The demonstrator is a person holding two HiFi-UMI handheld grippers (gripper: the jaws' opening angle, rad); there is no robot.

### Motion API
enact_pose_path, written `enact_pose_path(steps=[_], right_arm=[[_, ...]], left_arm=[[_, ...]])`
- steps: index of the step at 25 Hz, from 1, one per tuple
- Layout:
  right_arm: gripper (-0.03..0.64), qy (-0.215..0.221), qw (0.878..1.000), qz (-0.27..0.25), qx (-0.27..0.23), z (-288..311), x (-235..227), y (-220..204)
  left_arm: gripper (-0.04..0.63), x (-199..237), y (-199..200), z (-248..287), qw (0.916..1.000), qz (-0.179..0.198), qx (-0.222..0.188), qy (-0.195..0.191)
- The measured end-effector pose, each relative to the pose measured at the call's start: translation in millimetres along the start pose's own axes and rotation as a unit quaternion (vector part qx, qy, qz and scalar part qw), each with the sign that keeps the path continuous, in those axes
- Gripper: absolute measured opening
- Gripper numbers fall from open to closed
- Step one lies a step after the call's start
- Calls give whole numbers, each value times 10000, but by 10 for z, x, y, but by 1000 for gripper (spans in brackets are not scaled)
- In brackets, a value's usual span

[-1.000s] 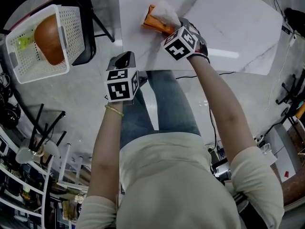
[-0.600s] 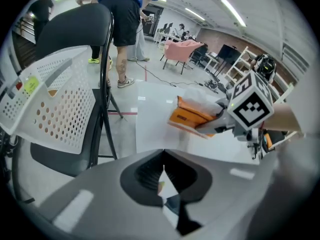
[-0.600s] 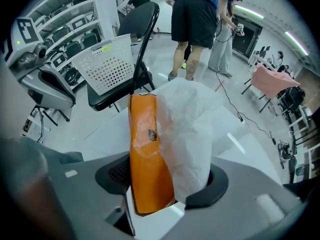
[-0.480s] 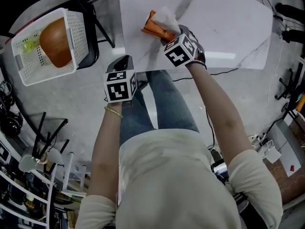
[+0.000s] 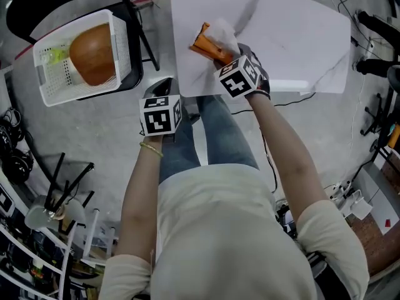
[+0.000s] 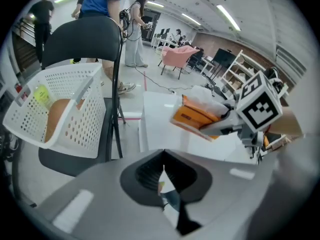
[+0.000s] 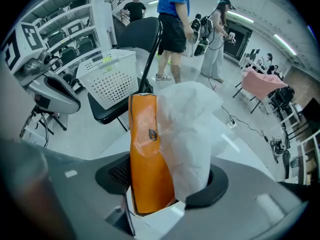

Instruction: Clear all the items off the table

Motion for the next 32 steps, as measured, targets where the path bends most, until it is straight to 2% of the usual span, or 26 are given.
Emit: enact_pose_path(steps=[9, 22, 32], right_arm=[[290, -108, 9998, 73, -153, -270, 444, 306], [290, -148, 9991, -309, -258, -599, 1070, 751], [290, -75, 9969, -723, -315, -603, 1555, 1198]], left_arm=[[9, 372, -72, -374, 9999, -60, -80, -6], [9, 945, -87, -871, 9986, -366, -361, 144], [9, 1492, -227, -1103, 9958, -727, -478, 281]])
Point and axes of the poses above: the fingertips, and each gripper's own axes: z forward along the fingers, x to its left, y out of its top, the point moved 10 cm from there along -z, backward along the fingers, and after that the axes turned 9 degrees about y, right-handed, at the moved point
